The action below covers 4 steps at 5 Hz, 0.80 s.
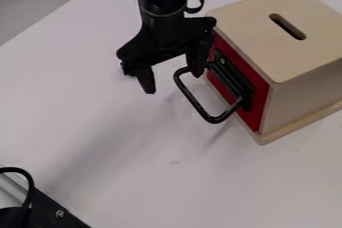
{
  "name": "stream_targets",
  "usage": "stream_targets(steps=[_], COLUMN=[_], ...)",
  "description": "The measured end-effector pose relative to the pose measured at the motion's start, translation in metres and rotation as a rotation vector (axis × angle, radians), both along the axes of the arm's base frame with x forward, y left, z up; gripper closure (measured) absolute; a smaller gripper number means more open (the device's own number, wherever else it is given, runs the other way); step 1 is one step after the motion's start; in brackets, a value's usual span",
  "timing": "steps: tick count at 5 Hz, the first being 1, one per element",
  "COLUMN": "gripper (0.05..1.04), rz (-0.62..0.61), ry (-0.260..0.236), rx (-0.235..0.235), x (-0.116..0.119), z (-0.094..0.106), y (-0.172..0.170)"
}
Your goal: Open the drawer
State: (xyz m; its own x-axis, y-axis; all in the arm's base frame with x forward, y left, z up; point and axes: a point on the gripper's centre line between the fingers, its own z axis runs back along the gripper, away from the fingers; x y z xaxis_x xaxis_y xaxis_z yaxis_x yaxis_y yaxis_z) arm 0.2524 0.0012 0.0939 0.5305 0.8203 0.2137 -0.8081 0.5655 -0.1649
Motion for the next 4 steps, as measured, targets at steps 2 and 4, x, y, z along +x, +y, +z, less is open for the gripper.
stream_targets(steps=[2,4], gripper=[0.085,0.085], rz=[0.057,0.041], ry=[0.040,0.078], rx=[-0.057,-0.105], x=[0.004,0.018], z=[-0.023,-0.046], y=[-0.007,-0.013])
